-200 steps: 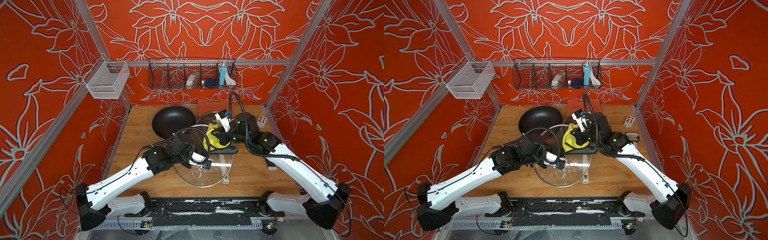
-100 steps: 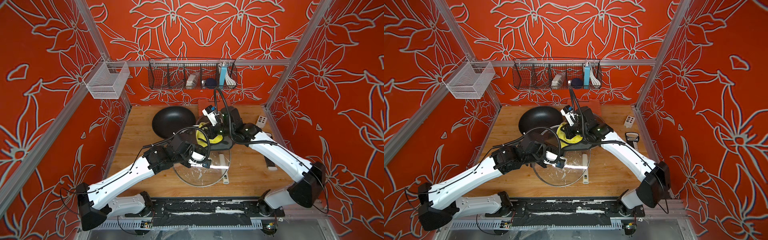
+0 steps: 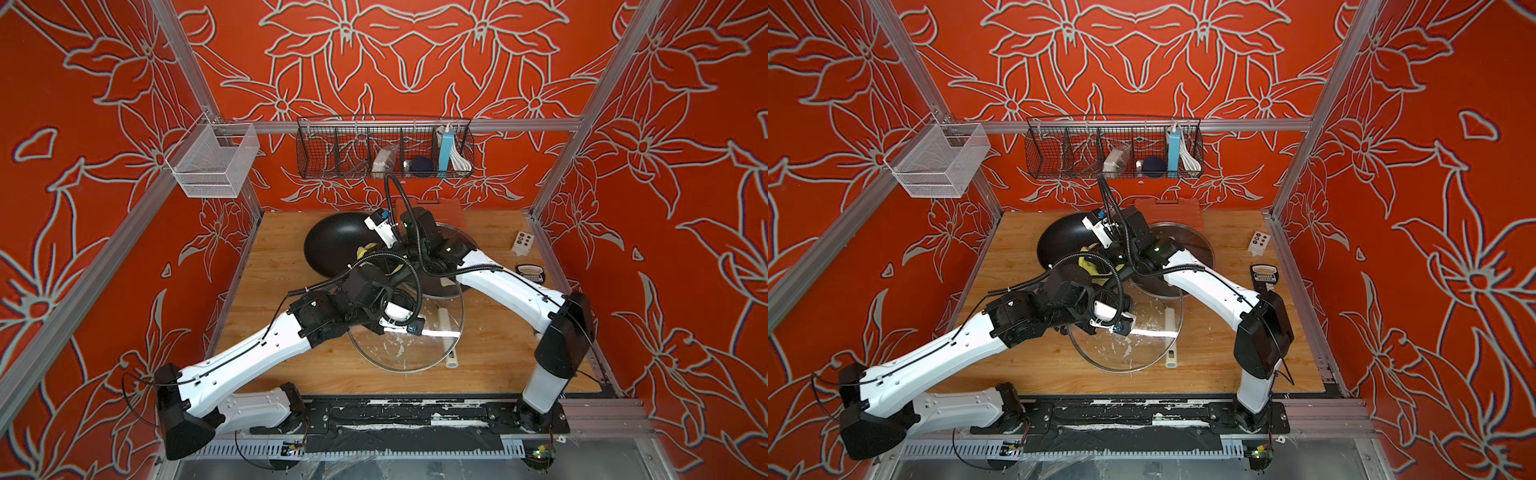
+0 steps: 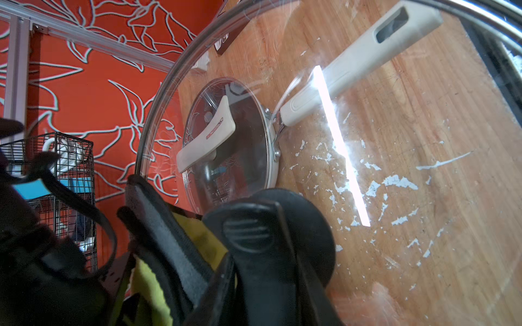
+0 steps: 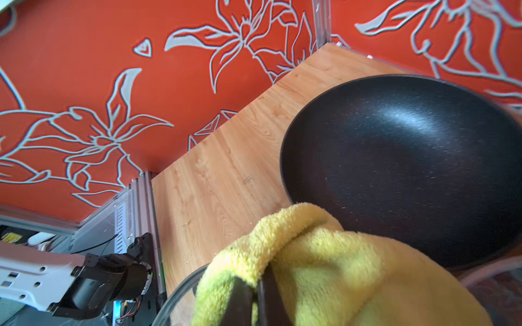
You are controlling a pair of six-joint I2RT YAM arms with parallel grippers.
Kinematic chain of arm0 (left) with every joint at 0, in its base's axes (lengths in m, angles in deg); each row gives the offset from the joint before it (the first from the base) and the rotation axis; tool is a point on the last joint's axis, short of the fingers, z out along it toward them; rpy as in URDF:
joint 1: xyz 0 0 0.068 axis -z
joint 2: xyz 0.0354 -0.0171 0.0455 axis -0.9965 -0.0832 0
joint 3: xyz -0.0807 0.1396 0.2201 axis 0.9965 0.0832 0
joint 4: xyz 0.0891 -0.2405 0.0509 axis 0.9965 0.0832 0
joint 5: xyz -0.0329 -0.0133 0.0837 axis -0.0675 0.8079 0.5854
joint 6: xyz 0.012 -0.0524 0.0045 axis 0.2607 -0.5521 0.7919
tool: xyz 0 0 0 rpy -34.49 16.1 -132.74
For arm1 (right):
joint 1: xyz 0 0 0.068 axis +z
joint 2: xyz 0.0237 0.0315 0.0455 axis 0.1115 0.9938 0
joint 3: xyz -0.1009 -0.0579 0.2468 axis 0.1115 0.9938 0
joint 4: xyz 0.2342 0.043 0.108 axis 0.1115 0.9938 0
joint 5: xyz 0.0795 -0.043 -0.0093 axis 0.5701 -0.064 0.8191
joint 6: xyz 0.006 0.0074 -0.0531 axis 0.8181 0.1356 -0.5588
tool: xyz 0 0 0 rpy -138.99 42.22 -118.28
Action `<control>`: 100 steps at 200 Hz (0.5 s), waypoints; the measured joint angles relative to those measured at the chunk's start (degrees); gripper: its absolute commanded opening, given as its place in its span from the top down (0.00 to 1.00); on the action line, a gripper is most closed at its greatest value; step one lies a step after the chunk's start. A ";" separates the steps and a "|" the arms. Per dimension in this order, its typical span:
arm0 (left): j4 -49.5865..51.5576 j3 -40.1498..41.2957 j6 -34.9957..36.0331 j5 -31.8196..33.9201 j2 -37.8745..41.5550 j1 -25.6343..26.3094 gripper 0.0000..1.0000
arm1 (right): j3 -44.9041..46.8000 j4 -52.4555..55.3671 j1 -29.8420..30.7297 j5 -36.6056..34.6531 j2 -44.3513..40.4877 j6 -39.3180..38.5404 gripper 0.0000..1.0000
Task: Wipe the pot lid with a cloth
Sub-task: Wipe the pot lid.
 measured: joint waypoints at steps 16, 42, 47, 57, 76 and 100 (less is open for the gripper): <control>-0.04 0.00 -0.31 -0.33 0.00 -0.24 1.00 | 0.00 -0.02 0.00 0.24 0.04 -0.02 1.00; -0.42 0.00 -0.96 -0.52 0.00 -0.55 1.00 | -0.11 0.42 -0.02 -0.15 -0.09 -0.37 1.00; -0.42 0.00 -1.09 -0.52 0.00 -0.57 1.00 | -0.11 0.74 -0.04 -0.35 -0.17 -0.52 1.00; -0.39 0.00 -1.42 -0.52 0.00 -0.59 1.00 | -0.17 1.57 -0.22 -0.76 -0.42 -0.83 1.00; -0.44 0.00 -2.29 -0.31 0.00 -0.63 1.00 | -0.20 3.04 -0.48 -1.79 -1.36 -1.49 1.00; -0.85 0.13 -3.98 0.20 0.13 -0.81 1.00 | -0.17 5.09 -1.25 -3.17 -3.63 -2.23 1.00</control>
